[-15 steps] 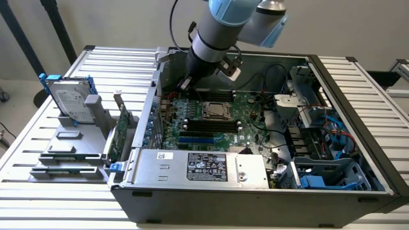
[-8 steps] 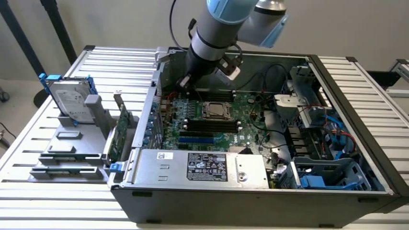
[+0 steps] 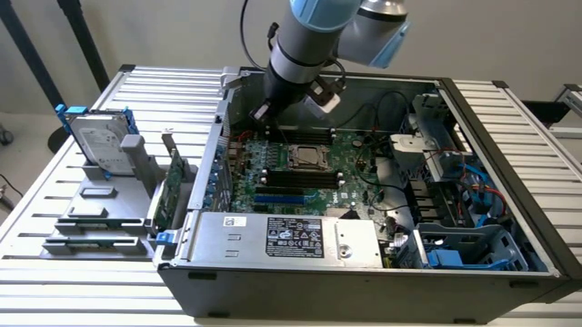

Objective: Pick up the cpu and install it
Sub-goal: 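Install the first cpu locking lever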

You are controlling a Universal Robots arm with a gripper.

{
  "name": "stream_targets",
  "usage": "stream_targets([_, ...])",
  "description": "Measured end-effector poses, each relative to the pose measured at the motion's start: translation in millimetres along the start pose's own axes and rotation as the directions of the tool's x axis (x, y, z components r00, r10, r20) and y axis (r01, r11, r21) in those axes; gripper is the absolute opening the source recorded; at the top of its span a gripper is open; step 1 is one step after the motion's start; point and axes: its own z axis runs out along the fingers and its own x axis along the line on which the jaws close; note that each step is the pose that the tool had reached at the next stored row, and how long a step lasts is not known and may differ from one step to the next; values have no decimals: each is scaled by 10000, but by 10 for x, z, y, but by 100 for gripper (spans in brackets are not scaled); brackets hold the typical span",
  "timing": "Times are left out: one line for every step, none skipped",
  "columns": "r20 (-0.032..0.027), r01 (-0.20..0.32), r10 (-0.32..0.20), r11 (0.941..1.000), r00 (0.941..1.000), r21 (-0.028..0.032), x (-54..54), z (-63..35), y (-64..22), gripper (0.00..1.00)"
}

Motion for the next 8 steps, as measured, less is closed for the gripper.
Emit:
stream_targets([-42,-70,70,10000,10000,-4,-3,0,-4,11])
stream_targets([-86,-143,143,9999,9999,-7,-5,0,-7,11])
stream_targets([-130,-224,224,9997,9997,-14,-7,1,-9,11])
stream_targets([-175,-306,305,9995,9994,-20,-7,1,-10,11])
stream_targets([-221,-379,379,9993,9990,-24,-8,1,-10,11])
stream_targets([-263,-442,441,9990,9987,-26,-8,1,-10,11])
stream_targets([-303,-496,495,9988,9983,-25,-9,2,-11,11])
stream_targets([-344,-545,544,9985,9979,-21,-8,2,-11,11])
